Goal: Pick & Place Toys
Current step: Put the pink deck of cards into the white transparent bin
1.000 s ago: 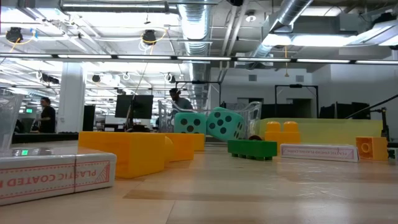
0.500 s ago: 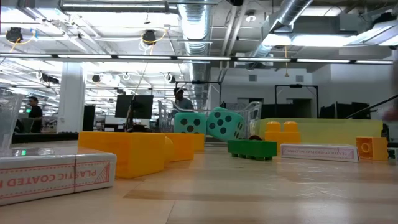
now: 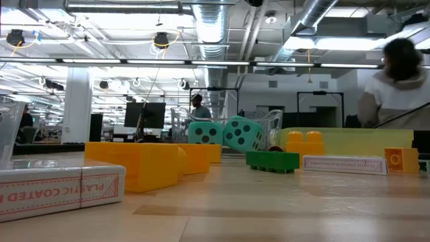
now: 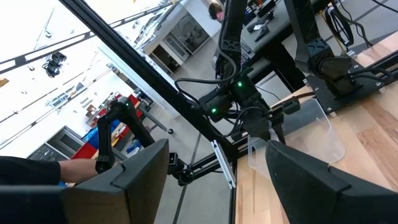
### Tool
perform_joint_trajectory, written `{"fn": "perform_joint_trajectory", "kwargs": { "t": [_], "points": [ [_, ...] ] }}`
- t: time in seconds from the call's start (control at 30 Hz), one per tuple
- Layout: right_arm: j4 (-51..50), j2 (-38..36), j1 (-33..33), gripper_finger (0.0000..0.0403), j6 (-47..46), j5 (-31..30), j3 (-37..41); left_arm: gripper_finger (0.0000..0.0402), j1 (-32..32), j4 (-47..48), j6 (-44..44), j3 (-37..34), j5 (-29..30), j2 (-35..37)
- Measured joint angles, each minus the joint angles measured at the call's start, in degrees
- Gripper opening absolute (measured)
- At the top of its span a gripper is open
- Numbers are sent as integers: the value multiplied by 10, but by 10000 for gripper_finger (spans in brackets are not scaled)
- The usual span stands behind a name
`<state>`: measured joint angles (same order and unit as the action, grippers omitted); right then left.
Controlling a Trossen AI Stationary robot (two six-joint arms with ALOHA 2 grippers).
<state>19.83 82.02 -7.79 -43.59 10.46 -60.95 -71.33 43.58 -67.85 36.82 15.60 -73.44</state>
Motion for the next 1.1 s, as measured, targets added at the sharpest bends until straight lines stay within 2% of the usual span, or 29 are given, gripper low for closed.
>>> {"fn": "perform_joint_trajectory", "kwargs": {
  "t": [0.37,0.97,1.1],
  "points": [
    [0,0,0,260,0,0,0,62,0,17,-60,1,-4,1],
    [0,0,0,260,-1,0,0,65,0,51,-18,0,10,1],
    [0,0,0,260,0,0,0,86,0,43,-20,0,9,0]
  ]
}}
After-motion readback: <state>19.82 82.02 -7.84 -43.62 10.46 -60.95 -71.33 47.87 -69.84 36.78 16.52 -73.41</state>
